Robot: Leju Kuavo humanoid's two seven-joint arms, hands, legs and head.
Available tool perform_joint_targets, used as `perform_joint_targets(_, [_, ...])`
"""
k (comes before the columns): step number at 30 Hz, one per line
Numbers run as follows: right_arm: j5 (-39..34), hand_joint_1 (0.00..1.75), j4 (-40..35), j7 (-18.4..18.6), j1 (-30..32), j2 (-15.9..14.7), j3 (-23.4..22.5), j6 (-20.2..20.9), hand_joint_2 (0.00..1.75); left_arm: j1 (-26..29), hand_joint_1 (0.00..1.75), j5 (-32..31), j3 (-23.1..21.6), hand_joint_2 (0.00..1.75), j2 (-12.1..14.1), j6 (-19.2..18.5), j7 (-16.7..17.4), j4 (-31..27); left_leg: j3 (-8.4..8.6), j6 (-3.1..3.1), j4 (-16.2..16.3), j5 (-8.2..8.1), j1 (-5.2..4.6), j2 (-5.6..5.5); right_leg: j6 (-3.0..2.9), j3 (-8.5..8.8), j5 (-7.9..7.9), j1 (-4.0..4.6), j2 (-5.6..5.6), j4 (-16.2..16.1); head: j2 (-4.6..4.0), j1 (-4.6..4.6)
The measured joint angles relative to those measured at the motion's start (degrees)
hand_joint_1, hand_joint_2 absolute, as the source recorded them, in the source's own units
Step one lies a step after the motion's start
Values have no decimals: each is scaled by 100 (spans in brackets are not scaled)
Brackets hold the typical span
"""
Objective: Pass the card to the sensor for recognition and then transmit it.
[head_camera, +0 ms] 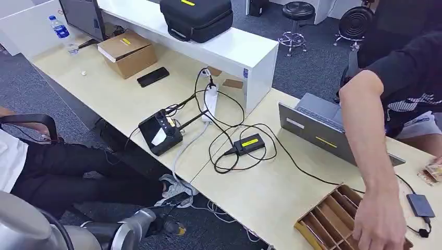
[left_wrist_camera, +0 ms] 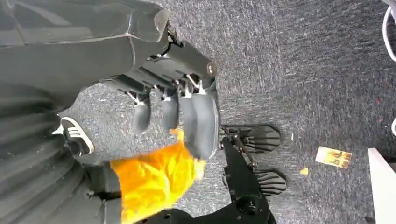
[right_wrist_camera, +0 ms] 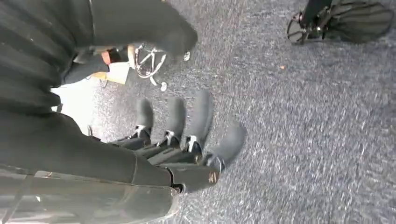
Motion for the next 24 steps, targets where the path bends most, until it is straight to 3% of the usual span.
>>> perform_joint_targets(8, [66, 0, 2, -24, -40, 44, 0, -90, 175, 3, 171, 33, -11, 175, 20, -22, 0, 0, 0, 0, 0, 0, 0, 0, 0, 0, 0, 0, 0, 0, 0, 0])
perform_joint_targets(9, [68, 0, 2, -59, -40, 50, 0, -96, 175, 4, 133, 33, -11, 175, 22, -15, 0, 0, 0, 0, 0, 0, 0, 0, 0, 0, 0, 0, 0, 0, 0, 0])
perform_joint_targets(10, [102, 0, 2, -126, -39, 59, 0, -133, 175, 6, 19, 39, -11, 175, 22, 2, -4, 0, -1, 0, 0, 0, 0, 0, 0, 0, 0, 0, 0, 0, 0, 0])
perform_joint_targets(11, [151, 0, 2, -204, -39, 68, 9, -175, 175, 10, 19, 48, -11, 175, 24, 15, -15, 0, -1, 0, 0, 0, 0, 0, 0, 0, 0, 0, 0, 0, 0, 0])
perform_joint_targets(12, [156, 0, 0, -282, -39, 74, 24, -244, 175, 12, 0, 66, -11, 175, 24, 89, -43, 0, -1, 0, 0, 0, 0, 0, 0, 0, 0, 0, 0, 0, 0, 0])
perform_joint_targets(15, [-11, 0, 0, -462, -32, 101, 37, -527, 175, 64, 0, 107, -9, 175, -2, 480, -210, 0, -1, 0, 0, 0, 0, 1, 0, 1, 0, 0, 0, 0, 0, 0])
perform_joint_targets(17, [-214, 0, 0, -721, 23, 151, -26, -1003, 175, 214, 0, 164, -9, 175, -218, 1277, -509, 2, 2, -2, 0, -4, -7, 2, 1, 1, -1, -5, 2, -1, 0, -2])
perform_joint_targets(18, [-284, 0, 2, -789, 56, 171, -68, -1001, 175, 292, 0, 166, -9, 175, -333, 1505, -648, 4, 2, 1, 0, -5, -10, 1, 4, 0, -3, -8, 3, -1, 0, 0])
perform_joint_targets(21, [-369, 0, 4, -1006, 154, 179, -155, -699, 175, 470, 0, 146, -9, 175, -569, 1626, -863, 61, -3, 8, 0, -10, -10, -1, 6, -1, -5, -8, 1, -4, 0, 0])
perform_joint_targets(24, [-372, 0, 4, -1086, 194, 184, -221, -684, 175, 510, 0, 40, -11, 175, -682, 1585, -907, 100, -4, 12, 1, -13, -10, 1, 6, -1, -5, -8, 1, -5, 0, 0])
